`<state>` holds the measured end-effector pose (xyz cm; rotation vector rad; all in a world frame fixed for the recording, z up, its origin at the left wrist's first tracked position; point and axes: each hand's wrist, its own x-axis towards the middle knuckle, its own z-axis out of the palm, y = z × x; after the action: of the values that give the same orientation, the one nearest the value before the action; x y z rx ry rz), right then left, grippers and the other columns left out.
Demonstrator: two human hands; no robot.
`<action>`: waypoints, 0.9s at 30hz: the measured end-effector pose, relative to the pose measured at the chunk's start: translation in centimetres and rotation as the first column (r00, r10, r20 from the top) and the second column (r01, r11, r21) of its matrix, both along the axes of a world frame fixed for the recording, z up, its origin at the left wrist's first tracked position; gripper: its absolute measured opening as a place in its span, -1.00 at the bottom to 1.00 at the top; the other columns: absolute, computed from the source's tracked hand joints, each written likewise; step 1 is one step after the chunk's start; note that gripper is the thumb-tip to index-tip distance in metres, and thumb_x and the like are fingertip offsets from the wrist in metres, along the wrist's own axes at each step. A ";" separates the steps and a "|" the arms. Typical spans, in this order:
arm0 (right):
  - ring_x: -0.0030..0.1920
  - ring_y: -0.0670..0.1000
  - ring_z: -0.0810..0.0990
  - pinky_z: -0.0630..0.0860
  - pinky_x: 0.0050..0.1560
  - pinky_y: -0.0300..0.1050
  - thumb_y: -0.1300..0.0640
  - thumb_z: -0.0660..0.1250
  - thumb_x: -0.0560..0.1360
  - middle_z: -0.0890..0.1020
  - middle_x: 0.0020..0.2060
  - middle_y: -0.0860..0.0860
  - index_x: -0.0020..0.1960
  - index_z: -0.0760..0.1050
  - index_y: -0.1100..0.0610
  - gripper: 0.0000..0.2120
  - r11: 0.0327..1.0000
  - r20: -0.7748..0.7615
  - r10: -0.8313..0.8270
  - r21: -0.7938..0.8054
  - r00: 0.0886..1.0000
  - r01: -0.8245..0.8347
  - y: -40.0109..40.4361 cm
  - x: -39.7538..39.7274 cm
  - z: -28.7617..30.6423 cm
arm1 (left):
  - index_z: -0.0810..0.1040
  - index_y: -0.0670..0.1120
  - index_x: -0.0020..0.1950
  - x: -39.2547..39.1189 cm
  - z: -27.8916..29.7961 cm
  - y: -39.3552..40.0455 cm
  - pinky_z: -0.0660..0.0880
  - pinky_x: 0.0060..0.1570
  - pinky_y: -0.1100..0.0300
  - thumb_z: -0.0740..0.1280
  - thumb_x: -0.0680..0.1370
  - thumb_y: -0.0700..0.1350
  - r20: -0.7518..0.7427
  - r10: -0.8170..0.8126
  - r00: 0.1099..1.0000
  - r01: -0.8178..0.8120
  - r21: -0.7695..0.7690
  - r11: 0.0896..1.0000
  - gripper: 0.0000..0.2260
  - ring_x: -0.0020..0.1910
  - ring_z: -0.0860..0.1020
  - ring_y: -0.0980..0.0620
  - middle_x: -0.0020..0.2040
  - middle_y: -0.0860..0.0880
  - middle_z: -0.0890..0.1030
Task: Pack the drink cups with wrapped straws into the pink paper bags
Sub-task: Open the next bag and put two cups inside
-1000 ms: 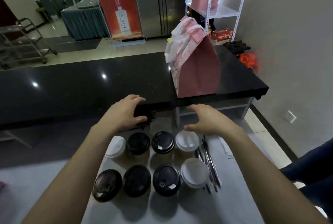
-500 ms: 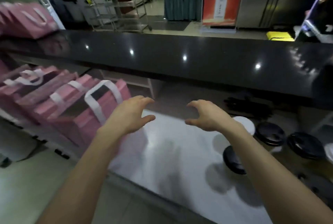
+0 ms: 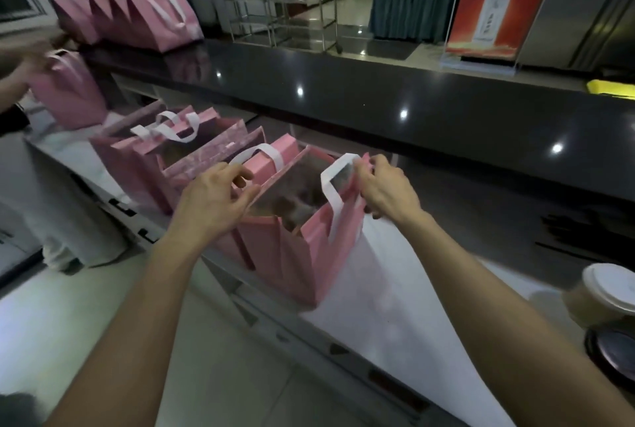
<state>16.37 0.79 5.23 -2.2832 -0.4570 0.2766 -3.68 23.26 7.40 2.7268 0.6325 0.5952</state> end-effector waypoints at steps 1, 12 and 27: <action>-0.29 0.12 0.76 0.73 -0.06 0.15 -0.56 -0.03 0.56 0.72 -0.05 0.09 0.32 0.46 0.06 -0.23 0.999 0.010 -0.036 0.018 0.999 0.036 0.2 -0.8 0.5 | 0.69 0.07 0.18 -0.1 -0.3 0.4 0.67 0.02 -0.11 0.45 0.64 0.13 -0.002 -0.010 1.000 0.010 -0.014 1.000 -0.81 -0.12 0.65 0.15 0.00 0.11 0.64; -0.17 0.17 0.76 0.76 -0.10 0.14 0.18 0.45 0.45 0.69 -0.16 0.12 0.04 0.59 0.19 -0.81 0.966 0.074 0.083 -0.251 0.994 -0.062 1.9 -4.3 1.0 | 0.70 0.06 0.17 1.9 -1.0 1.2 0.66 0.09 -0.08 0.51 0.61 0.05 -0.042 -0.088 0.995 0.086 -0.065 0.994 -0.83 -0.05 0.69 0.01 -0.01 0.09 0.70; -0.05 0.18 0.66 0.58 -0.13 -0.02 0.19 0.43 0.54 0.72 -0.07 0.08 0.08 0.73 -0.01 -0.81 0.881 0.284 -0.122 -0.411 0.951 0.235 -18.7 5.5 3.4 | 0.70 0.08 0.22 11.9 -1.4 -8.2 0.68 0.06 0.04 0.49 0.65 0.04 0.009 -0.479 0.878 0.477 -0.105 0.872 -0.84 -0.05 0.63 0.21 -0.05 0.21 0.65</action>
<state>21.87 -17.95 8.64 -2.8059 -0.3252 -0.0114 8.25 15.03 5.96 2.6414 -0.0260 0.3984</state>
